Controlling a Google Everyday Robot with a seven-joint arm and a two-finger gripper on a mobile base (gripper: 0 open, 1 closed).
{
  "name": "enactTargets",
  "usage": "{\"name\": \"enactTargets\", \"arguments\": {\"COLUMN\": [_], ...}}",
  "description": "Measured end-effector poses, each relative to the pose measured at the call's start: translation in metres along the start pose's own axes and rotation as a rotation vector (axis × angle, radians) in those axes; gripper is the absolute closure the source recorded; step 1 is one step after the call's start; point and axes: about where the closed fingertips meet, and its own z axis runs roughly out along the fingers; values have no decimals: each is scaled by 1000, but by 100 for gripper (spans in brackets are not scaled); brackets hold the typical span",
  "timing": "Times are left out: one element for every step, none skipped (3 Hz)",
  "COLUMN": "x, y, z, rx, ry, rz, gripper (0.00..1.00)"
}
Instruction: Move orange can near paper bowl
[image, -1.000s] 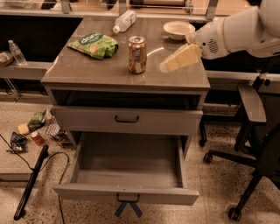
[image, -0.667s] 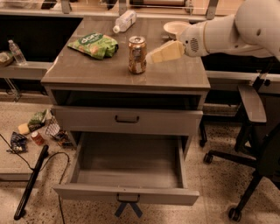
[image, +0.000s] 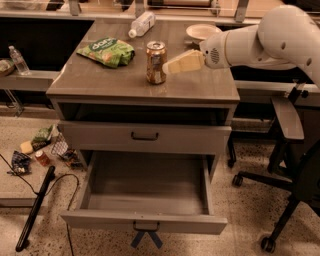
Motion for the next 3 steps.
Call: {"name": "enactTargets", "arguments": {"x": [14, 25, 29], "y": [-15, -19, -10], "z": [34, 68, 92], "rx": [37, 11, -33], "ry": [-4, -24, -48], "rz": [24, 35, 55], "gripper": [0, 0, 0]}}
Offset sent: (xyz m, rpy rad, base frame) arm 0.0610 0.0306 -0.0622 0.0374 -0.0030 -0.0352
